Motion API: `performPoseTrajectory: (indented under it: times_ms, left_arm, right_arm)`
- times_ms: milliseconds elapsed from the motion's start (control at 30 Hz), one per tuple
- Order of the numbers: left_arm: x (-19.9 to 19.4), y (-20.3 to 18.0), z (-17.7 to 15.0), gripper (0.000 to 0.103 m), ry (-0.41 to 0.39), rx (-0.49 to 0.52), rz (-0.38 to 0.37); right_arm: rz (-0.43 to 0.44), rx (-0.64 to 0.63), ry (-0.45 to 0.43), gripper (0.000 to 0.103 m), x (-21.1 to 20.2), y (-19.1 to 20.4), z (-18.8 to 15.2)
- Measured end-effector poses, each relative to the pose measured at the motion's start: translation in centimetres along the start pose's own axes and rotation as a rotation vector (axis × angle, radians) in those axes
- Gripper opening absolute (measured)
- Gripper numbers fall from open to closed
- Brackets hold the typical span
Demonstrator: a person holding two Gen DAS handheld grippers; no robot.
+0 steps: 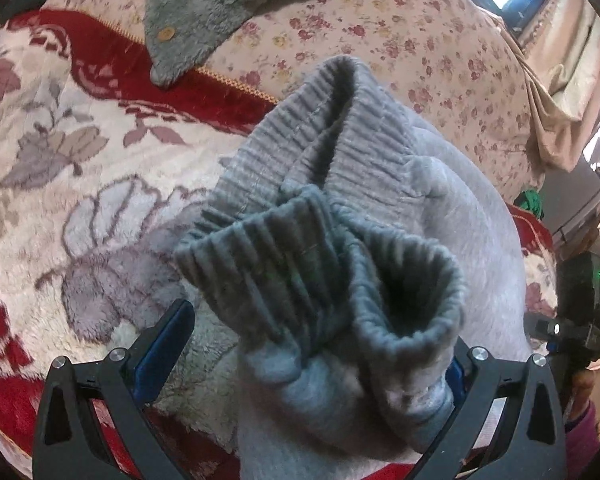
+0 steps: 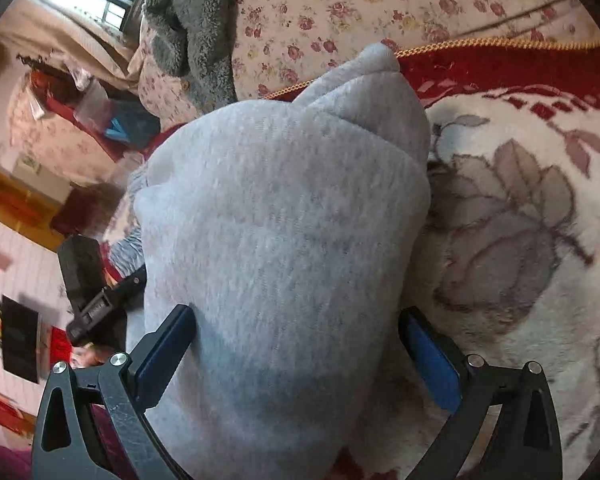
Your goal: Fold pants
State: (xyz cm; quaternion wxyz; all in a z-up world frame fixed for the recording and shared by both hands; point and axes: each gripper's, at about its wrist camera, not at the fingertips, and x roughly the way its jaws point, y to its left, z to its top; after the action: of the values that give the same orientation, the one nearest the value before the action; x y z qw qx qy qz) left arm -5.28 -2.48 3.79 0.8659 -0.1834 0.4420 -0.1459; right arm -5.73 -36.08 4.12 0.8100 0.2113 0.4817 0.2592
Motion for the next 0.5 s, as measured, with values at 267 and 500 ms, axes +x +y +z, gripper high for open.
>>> performPoseTrajectory:
  times_ms: [267,500]
  left_arm:
    - [-0.3,0.3,-0.6,0.103,-0.006,0.004,-0.006]
    - [-0.1,0.8,-1.0,0.103,-0.004,-0.003,-0.035]
  right_arm:
    - [-0.044,0.102,-0.167,0.103,-2.3,-2.9,5.3]
    - [0.012,0.045,-0.12,0.065,1.3,-3.3,8.5]
